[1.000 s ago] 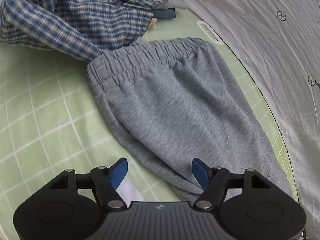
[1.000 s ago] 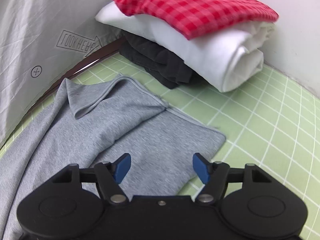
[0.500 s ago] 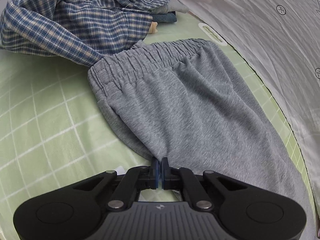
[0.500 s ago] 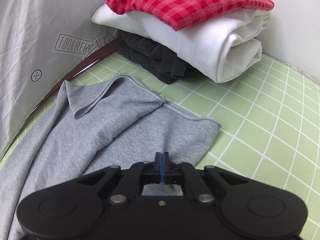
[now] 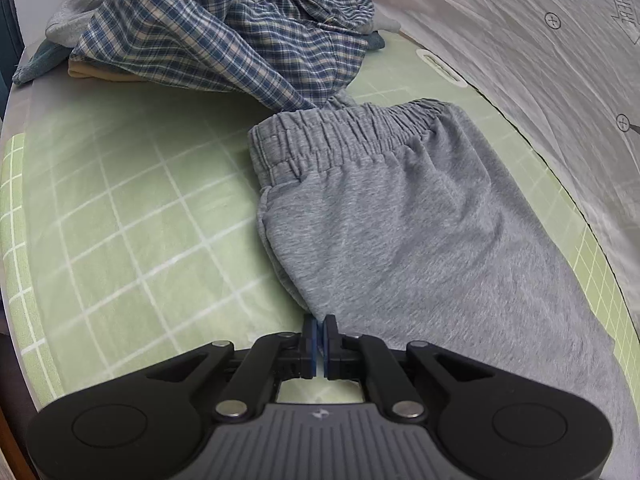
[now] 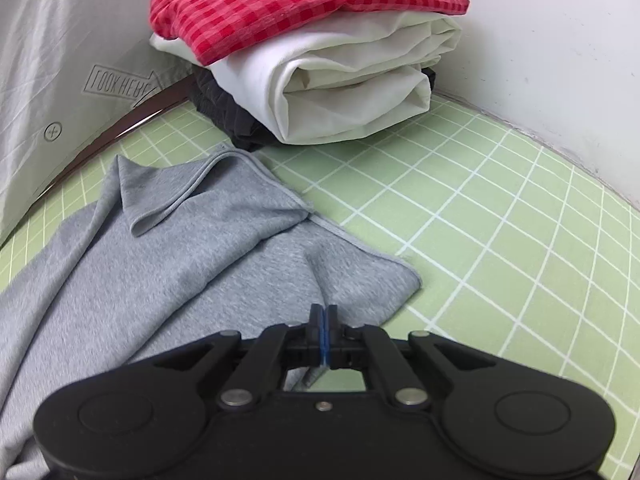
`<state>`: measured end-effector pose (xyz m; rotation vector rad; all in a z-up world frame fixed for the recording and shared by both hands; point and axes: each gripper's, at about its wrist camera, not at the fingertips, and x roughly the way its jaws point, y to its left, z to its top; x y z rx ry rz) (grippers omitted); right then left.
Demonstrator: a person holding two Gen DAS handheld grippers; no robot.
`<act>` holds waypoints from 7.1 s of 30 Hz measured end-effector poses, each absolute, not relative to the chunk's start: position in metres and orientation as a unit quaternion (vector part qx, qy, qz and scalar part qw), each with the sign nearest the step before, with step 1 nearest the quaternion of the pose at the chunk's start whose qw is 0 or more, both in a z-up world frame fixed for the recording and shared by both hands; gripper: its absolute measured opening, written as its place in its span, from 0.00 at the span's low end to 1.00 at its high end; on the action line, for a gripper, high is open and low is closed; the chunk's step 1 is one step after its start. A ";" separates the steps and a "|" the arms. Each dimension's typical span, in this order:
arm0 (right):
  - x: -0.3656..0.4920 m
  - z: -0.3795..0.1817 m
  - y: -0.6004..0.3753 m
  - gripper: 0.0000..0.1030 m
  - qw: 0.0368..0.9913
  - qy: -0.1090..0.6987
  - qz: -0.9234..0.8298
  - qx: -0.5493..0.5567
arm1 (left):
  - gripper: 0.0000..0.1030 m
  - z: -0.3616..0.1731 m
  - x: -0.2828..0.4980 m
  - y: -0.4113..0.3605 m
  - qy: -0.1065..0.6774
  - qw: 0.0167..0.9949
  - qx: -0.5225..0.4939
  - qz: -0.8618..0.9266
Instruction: Fold clothes
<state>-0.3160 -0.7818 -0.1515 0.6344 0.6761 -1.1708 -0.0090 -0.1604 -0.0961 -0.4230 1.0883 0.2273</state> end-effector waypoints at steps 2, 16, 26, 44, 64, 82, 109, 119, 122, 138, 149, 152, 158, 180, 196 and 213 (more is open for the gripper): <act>-0.321 -0.147 -0.778 0.05 0.744 0.311 -0.520 0.281 | 0.07 -0.089 -0.014 -0.167 0.511 0.831 -0.198 0.095; -0.320 -0.134 -0.757 0.52 0.794 0.334 -0.445 0.243 | 0.50 -0.084 -0.039 -0.309 0.530 0.838 -0.089 -0.100; -0.324 -0.146 -0.759 0.56 0.805 0.369 -0.413 0.211 | 0.50 -0.107 -0.051 -0.342 0.519 0.853 -0.057 -0.019; -0.328 -0.137 -0.772 0.66 0.818 0.356 -0.412 0.184 | 0.49 -0.082 -0.077 -0.332 0.493 0.869 -0.041 -0.023; -0.270 -0.147 -0.816 0.47 0.784 0.314 -0.424 0.326 | 0.49 -0.102 -0.030 -0.352 0.515 0.851 -0.024 -0.103; -0.253 -0.140 -0.831 0.02 0.802 0.321 -0.434 0.255 | 0.05 -0.100 -0.033 -0.357 0.505 0.859 0.015 -0.084; -0.336 -0.129 -0.794 0.34 0.791 0.360 -0.459 0.184 | 0.33 -0.076 -0.050 -0.328 0.510 0.858 -0.017 -0.067; -0.266 -0.119 -0.788 0.44 0.847 0.363 -0.362 0.142 | 0.44 -0.073 -0.039 -0.365 0.490 0.865 0.010 -0.105; -0.244 -0.129 -0.789 0.48 0.845 0.385 -0.349 0.123 | 0.50 -0.081 -0.038 -0.377 0.496 0.860 0.018 -0.118; -0.319 -0.083 -0.779 0.00 0.837 0.305 -0.452 0.052 | 0.50 -0.096 -0.041 -0.381 0.509 0.853 0.005 -0.113; -0.368 -0.129 -0.785 0.04 0.773 0.394 -0.480 0.131 | 0.50 -0.095 -0.033 -0.384 0.507 0.854 0.002 -0.117; -0.350 -0.115 -0.781 0.32 0.796 0.369 -0.462 0.129 | 0.51 -0.096 -0.031 -0.386 0.508 0.854 0.000 -0.116; -0.292 -0.097 -0.772 0.53 0.849 0.347 -0.382 0.116 | 0.52 -0.104 -0.030 -0.389 0.516 0.849 0.003 -0.114; -0.096 -0.153 -0.804 0.87 0.872 0.411 -0.239 0.115 | 0.69 -0.118 -0.012 -0.409 0.518 0.848 0.052 -0.102; -0.114 -0.144 -0.726 0.88 0.871 0.433 -0.208 0.108 | 0.69 -0.099 0.000 -0.384 0.522 0.847 0.027 -0.093; -0.050 -0.133 -0.694 0.93 0.872 0.398 -0.256 0.125 | 0.71 -0.092 0.041 -0.312 0.520 0.845 0.040 -0.118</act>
